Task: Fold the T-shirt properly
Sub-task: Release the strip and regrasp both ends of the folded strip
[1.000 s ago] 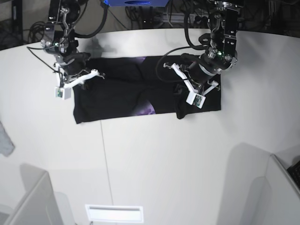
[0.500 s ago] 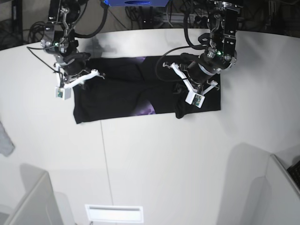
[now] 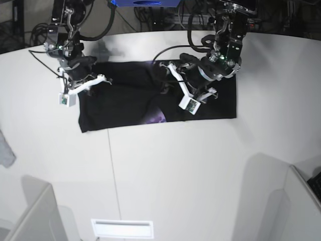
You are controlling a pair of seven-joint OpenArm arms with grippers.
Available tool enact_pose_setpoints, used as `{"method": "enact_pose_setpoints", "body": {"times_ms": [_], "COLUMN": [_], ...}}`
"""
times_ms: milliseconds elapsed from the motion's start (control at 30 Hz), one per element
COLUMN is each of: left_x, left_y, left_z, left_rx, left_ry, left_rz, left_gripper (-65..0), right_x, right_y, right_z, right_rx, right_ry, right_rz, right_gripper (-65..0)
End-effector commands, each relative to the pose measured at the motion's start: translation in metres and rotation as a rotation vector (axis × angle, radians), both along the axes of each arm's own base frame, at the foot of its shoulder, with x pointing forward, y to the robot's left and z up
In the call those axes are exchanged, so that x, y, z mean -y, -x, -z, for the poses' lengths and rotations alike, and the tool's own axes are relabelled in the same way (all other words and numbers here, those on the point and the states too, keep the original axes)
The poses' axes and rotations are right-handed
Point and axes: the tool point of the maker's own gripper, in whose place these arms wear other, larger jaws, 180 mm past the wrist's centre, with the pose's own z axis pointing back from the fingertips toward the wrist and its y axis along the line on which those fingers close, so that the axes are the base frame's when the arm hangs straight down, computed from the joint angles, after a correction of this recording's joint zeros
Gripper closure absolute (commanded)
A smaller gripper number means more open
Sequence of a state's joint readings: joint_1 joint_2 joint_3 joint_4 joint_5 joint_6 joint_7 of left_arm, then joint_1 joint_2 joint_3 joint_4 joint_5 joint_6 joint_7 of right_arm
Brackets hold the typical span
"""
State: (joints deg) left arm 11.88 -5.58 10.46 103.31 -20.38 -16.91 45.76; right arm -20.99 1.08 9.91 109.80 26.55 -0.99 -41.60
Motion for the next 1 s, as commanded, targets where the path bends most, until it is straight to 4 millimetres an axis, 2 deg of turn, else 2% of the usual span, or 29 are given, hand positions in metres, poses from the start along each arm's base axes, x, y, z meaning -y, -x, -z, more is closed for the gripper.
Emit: {"method": "enact_pose_setpoints", "body": {"times_ms": [0,133,233,300,367,433,500,567,600,633,700,767,833,967], "left_x": [0.005,0.014,0.014,0.003,-0.032,-0.065,-0.103,-0.143,-0.163,-0.184,-0.219,-0.245,-0.268,-0.302], "left_y": [-0.007,-0.003,-0.004,-0.006,-0.007,-0.008,-0.007,-0.004,-0.003,-0.002,0.005,0.009,0.015,0.034], "left_z": [-0.008,-0.005,-0.024,-0.04,-0.043,-0.037,-0.03,-0.027,-0.029,-0.032,-0.036,-0.043,-0.044,-0.026], "left_rx": [0.033,0.023,0.076,0.119,0.13,0.118,0.101,0.093,0.096,0.101,0.105,0.116,0.112,0.046], "left_ry": [0.016,0.02,0.03,0.03,-0.008,-0.052,-0.104,-0.153,-0.177,-0.201,-0.239,-0.268,-0.29,-0.307], "left_rz": [0.012,0.04,0.041,0.01,-0.072,-0.145,-0.226,-0.318,-0.363,-0.416,-0.506,-0.574,-0.635,-0.727], "left_gripper": [-39.5,-39.8,-39.7,-39.5,-39.2,-33.1,-19.3,0.0,0.0,0.0,0.0,0.0,0.0,0.0], "right_x": [0.002,0.002,0.008,0.02,0.03,0.033,0.036,0.04,0.042,0.044,0.048,0.051,0.056,0.063], "right_y": [-0.007,-0.007,-0.008,-0.013,-0.016,-0.019,-0.021,-0.023,-0.025,-0.028,-0.032,-0.036,-0.043,-0.052], "right_z": [-0.009,-0.01,-0.012,-0.017,-0.02,-0.025,-0.028,-0.03,-0.032,-0.035,-0.039,-0.039,-0.036,-0.009], "right_rx": [0.042,0.044,0.052,0.07,0.079,0.089,0.099,0.092,0.09,0.083,0.069,0.044,0.018,-0.067], "right_ry": [0.005,0.005,0.01,0.021,0.03,0.023,-0.007,-0.051,-0.07,-0.092,-0.12,-0.134,-0.141,-0.208], "right_rz": [0.003,0.002,0.018,0.048,0.075,0.086,0.1,0.115,0.121,0.125,0.13,0.13,0.127,0.131], "right_gripper": [0.0,0.0,0.0,0.0,0.0,0.0,0.0,0.0,-4.7,-13.7,-27.3,-38.1,-42.2,-42.6]}}
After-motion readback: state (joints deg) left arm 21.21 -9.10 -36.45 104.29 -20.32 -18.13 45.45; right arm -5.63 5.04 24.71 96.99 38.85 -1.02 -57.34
